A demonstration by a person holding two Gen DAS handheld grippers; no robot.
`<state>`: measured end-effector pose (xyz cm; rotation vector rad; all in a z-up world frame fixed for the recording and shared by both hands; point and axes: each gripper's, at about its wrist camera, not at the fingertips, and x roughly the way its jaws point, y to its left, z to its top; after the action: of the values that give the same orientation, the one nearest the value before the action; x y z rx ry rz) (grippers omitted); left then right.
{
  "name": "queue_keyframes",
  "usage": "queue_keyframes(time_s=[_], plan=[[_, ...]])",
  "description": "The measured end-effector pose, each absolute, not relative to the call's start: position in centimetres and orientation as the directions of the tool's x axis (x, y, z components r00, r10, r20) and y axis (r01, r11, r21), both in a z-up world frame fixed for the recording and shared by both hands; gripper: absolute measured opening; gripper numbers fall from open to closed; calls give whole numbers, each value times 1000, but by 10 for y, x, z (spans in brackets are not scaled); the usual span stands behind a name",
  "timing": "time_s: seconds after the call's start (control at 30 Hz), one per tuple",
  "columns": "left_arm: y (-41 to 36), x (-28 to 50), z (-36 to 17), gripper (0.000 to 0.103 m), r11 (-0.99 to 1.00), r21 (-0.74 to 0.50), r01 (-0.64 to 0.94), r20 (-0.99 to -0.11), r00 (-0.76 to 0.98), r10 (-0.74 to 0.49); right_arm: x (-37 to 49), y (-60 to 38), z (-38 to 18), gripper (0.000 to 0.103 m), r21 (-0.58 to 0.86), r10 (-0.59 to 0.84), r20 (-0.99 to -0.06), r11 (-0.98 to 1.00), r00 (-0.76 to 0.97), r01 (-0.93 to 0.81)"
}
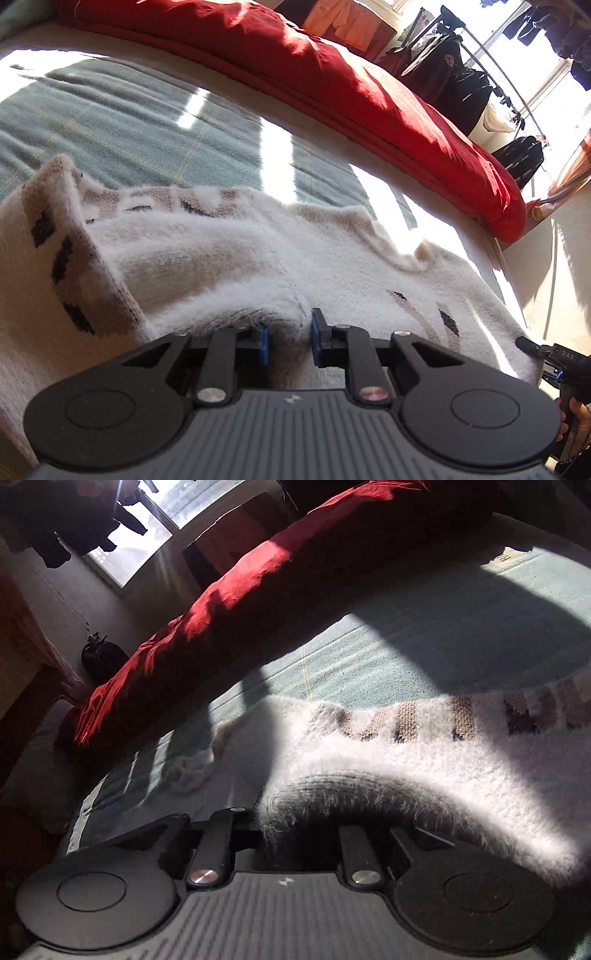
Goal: Fold clothes
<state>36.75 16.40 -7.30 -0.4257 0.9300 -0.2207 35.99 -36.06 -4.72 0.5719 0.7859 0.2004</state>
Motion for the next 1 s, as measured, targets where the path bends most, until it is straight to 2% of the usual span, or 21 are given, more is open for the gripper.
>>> queue_keyframes(time_s=[0.17,0.3,0.37,0.47,0.63,0.67,1.0], plan=[[128,385,-70,19,909,-412,62,-726,580,-369,387,-400,-40,19,528,311,-633,843,709,101],[107,399,-83,20,936,-344,74,-758,566,-323,405,-393,-69,23,434,262,-725,892,637,127],[102,401,-95,24,948,-311,70,-782,548,-297,406,-388,-82,25,418,265,-741,901,617,115],[96,392,-94,25,960,-257,115,-795,539,-278,397,-389,-83,35,468,313,-728,877,610,108],[96,369,-66,27,969,-183,166,-800,548,-244,366,-383,-60,55,400,298,-776,914,556,69],[97,363,-60,31,971,-163,176,-803,548,-234,356,-384,-54,57,388,296,-784,920,546,60],[94,257,3,44,932,50,358,-818,550,-167,249,-395,23,59,188,219,-820,976,529,-112]])
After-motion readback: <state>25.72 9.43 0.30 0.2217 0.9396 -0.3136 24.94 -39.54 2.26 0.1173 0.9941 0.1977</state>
